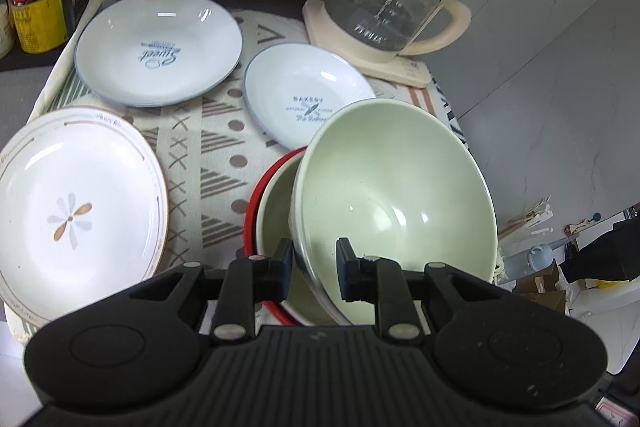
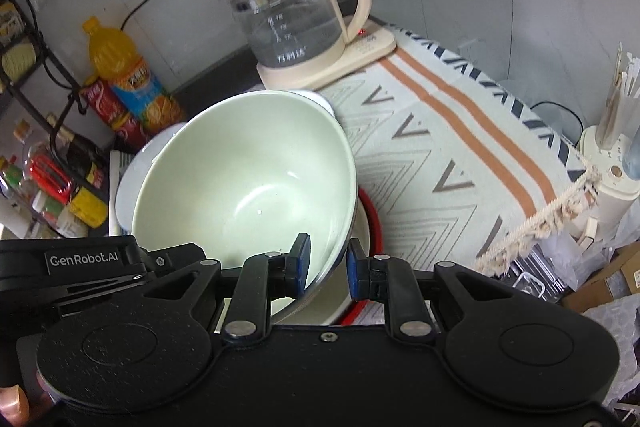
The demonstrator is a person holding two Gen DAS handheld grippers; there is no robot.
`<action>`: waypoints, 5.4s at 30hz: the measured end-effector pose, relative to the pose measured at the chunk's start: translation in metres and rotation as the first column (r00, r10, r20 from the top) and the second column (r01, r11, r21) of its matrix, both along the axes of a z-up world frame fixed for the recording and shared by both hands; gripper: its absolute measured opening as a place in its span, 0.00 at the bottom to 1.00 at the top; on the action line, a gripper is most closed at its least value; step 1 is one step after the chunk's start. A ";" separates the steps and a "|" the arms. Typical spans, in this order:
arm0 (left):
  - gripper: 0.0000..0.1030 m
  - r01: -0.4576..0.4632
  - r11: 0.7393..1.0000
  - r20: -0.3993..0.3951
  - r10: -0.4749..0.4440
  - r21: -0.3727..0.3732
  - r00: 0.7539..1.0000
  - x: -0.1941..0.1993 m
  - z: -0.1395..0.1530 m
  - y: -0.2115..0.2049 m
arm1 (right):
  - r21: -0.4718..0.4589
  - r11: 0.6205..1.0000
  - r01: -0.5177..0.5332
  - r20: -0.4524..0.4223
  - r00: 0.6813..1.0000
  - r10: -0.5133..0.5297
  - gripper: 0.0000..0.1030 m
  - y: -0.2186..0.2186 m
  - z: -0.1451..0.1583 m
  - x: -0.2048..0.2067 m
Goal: Organize plates and bowls
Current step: 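Lower the smaller bowl into the stack and open both grippers, then move both grippers toward the white plate printed 'Sweet', then close both grippers on the rim of the 'Sweet' plate, then lift the 'Sweet' plate and carry it over the flower-pattern plate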
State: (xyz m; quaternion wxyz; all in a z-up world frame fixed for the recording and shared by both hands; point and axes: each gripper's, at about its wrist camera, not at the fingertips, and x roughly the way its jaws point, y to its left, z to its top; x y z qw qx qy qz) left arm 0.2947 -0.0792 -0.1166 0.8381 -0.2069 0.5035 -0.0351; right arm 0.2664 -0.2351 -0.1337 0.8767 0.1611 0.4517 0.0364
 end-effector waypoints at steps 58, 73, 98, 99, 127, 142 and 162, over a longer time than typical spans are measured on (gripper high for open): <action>0.75 -0.325 0.940 0.026 0.324 0.098 0.946 -0.072 0.023 0.162 | -0.068 0.976 -0.209 0.071 0.974 0.214 1.00 0.131 0.025 -0.016; 0.75 -0.400 0.911 0.007 0.401 0.098 0.916 -0.044 0.011 0.198 | -0.076 0.942 -0.327 0.063 0.941 0.331 1.00 0.175 0.020 0.020; 0.50 -0.462 0.883 -0.026 0.462 -0.080 0.887 0.067 -0.035 0.230 | 0.128 0.979 -0.158 -0.162 0.971 0.178 0.52 0.188 -0.039 0.148; 0.47 -0.465 0.881 -0.032 0.464 -0.088 0.885 0.071 -0.038 0.231 | 0.137 0.979 -0.149 -0.174 0.970 0.172 0.48 0.188 -0.042 0.152; 0.09 -0.480 0.868 -0.118 0.468 -0.123 0.876 0.121 -0.103 0.235 | 0.133 0.989 -0.067 -0.272 0.957 0.102 0.18 0.200 -0.104 0.202; 0.10 -0.427 0.900 -0.016 0.427 -0.091 0.904 0.095 -0.063 0.227 | 0.138 0.982 -0.128 -0.172 0.974 0.151 0.11 0.191 -0.072 0.182; 0.10 -0.427 0.901 0.032 0.431 -0.081 0.902 0.009 -0.035 0.211 | 0.133 0.975 -0.176 -0.068 0.980 0.186 0.12 0.178 -0.041 0.102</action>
